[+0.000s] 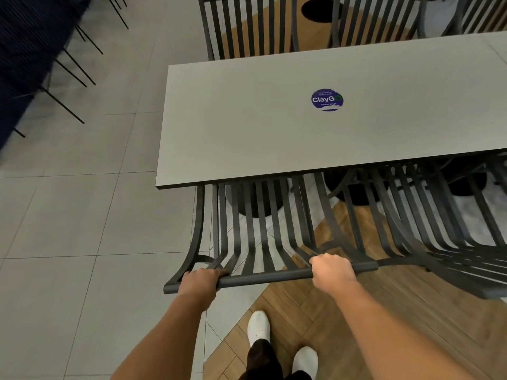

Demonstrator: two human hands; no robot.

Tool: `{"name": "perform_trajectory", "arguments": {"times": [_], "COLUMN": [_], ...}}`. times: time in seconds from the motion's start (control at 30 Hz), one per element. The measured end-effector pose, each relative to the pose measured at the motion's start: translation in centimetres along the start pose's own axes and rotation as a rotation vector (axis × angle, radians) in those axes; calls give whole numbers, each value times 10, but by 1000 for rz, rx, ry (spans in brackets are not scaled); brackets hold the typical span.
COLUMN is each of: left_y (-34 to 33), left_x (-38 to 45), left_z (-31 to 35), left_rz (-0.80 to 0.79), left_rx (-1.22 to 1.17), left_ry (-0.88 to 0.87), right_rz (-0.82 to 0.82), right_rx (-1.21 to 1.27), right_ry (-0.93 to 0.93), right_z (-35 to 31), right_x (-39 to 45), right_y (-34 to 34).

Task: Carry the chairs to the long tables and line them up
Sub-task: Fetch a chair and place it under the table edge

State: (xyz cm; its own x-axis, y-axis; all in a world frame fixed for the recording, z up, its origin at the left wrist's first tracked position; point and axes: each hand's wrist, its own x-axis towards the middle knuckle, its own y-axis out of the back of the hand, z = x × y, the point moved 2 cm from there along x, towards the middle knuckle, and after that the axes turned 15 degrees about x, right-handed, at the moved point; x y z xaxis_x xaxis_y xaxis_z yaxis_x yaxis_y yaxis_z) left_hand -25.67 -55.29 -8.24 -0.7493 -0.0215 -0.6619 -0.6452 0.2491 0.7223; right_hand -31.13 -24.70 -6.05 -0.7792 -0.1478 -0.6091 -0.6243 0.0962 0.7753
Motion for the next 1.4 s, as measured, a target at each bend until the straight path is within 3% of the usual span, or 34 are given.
{"name": "perform_trajectory", "arguments": {"times": [0.77, 1.03, 1.23, 1.4], "left_y": [3, 1, 19, 60], "left_x": [0, 4, -2, -1], "left_z": [-25, -23, -12, 25], "left_rz": [-26, -55, -142, -52], "left_rx": [94, -48, -350, -360], "left_ry": [-53, -70, -154, -221], "right_rz": [14, -32, -157, -106], "right_rx": [24, 47, 369, 571], "right_ry": [-8, -25, -50, -110], "right_z": [-26, -24, -18, 1], "right_x": [-5, -3, -14, -36], "right_y": [-7, -6, 11, 31]}}
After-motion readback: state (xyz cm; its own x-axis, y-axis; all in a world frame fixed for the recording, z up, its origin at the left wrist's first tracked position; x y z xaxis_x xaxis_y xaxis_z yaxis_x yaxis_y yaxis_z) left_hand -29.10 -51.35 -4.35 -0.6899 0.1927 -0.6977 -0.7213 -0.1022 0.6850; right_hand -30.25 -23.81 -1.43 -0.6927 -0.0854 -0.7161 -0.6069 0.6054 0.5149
